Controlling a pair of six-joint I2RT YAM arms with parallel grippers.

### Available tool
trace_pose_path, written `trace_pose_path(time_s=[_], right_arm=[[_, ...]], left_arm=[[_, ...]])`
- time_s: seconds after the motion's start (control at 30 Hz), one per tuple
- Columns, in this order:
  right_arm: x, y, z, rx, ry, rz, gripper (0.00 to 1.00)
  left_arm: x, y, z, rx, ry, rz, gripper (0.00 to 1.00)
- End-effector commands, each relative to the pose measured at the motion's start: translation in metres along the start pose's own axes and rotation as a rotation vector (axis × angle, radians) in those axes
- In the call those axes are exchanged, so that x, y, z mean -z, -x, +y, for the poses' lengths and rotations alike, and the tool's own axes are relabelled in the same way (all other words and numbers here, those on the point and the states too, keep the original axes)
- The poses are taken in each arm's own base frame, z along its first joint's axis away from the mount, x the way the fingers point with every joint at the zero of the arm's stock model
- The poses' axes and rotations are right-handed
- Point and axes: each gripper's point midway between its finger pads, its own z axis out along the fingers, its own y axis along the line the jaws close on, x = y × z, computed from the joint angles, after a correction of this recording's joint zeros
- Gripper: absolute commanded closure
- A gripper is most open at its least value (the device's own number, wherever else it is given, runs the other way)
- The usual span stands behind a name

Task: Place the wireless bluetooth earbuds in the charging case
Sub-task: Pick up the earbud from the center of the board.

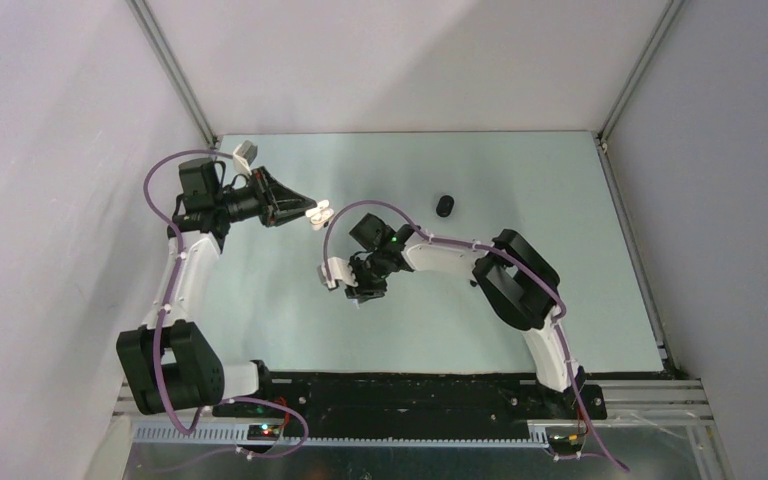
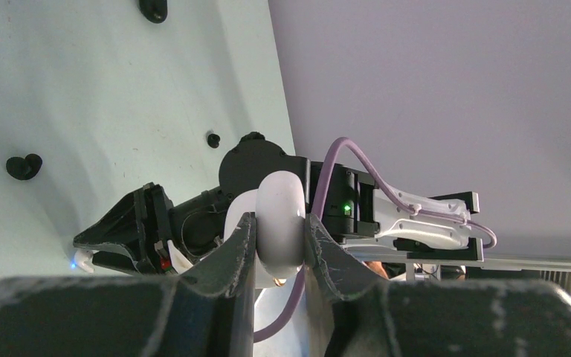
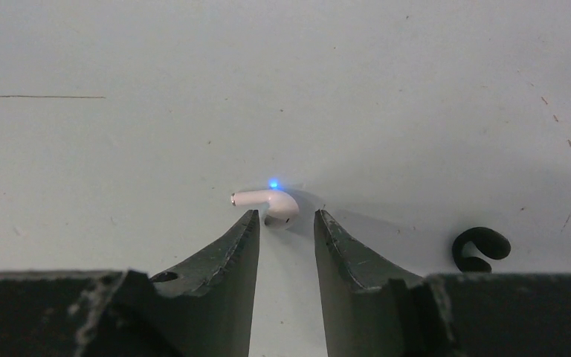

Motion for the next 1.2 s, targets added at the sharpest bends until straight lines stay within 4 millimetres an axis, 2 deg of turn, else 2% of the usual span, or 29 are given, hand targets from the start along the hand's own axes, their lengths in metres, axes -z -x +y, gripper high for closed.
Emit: trace_pose_path(time_s=[0.0,0.53,0.7,0.87,0.93,1.0,1.03,1.17], right_arm=[[0.001,0.006,-0.001,-0.008,0.042,-0.01,0.63],[-0.008,0.008,0.001,-0.006,0.074,-0.005,0.64],[-0.008,0.007,0.003,-0.009,0.091,0.004,0.72],[0.001,0.012,0.004,-0.012,0.083,-0.008,0.88],[0.011,0.018,-0.002,0.001,0.034,-0.009,0.94],[0.039,0.037,-0.013,0.036,-0.069,-0.028,1.0],[0.049,0.042,-0.017,0.045,-0.111,-0.033,1.0],[0.118,0.064,-0.041,0.073,-0.389,-0.064,1.0]], left_arm=[[0.003,0.003,-0.005,-0.035,-0.013,-0.013,1.0],[0.003,0.003,-0.003,-0.035,-0.01,-0.014,1.0],[0.003,0.003,-0.004,-0.037,-0.011,-0.014,1.0],[0.003,0.003,-0.003,-0.039,-0.008,-0.017,1.0],[0.003,0.005,-0.002,-0.036,0.001,-0.025,1.0],[0.002,0.008,0.002,-0.03,0.021,-0.043,1.0],[0.001,0.01,0.003,-0.027,0.032,-0.054,1.0],[-0.003,0.027,0.026,0.004,0.139,-0.137,1.0]])
